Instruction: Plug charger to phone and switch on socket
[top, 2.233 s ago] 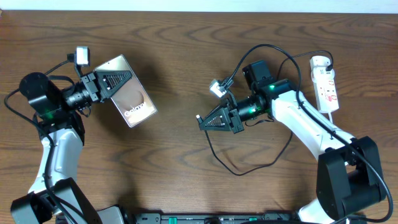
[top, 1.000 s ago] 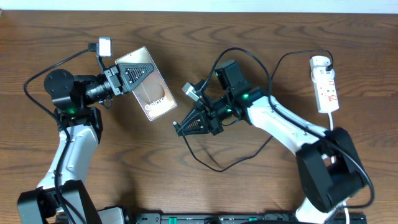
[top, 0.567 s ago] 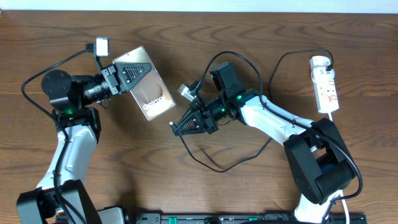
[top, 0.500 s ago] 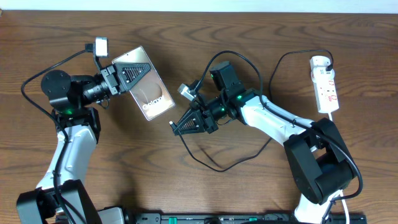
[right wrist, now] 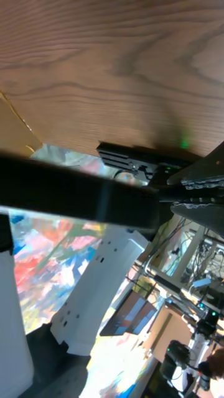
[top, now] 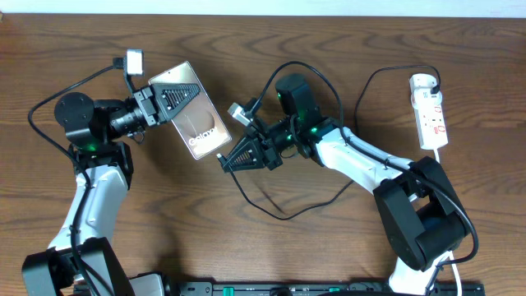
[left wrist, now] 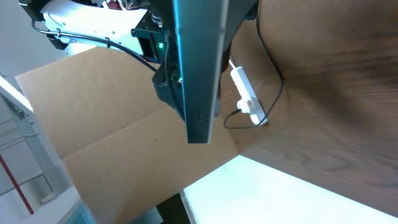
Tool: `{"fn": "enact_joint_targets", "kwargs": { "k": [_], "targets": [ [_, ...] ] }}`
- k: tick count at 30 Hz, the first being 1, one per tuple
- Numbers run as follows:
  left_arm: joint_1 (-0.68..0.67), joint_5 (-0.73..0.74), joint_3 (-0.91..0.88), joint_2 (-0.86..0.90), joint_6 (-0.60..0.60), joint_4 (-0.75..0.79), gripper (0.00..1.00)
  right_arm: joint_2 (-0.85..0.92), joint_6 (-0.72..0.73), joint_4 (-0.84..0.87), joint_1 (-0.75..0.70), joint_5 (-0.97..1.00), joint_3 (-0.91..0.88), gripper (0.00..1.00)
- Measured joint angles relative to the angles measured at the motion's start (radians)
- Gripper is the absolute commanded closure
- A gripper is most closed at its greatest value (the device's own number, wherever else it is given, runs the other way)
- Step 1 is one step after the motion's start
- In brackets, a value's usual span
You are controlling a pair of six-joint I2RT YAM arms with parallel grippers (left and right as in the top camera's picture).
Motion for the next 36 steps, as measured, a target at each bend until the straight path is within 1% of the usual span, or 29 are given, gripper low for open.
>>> {"fn": "enact_joint_targets", "kwargs": {
  "k": [19,36],
  "targets": [
    [0.0,-0.001,0.0,0.0,0.032,0.0,0.93,0.0,0.125,0.101,0.0,0.0,0.0,0.99],
    [-0.019,-0.008,0.0,0.0,0.045,0.0,0.93,0.0,0.137,0.111,0.0,0.0,0.0,0.99]
  ]
}}
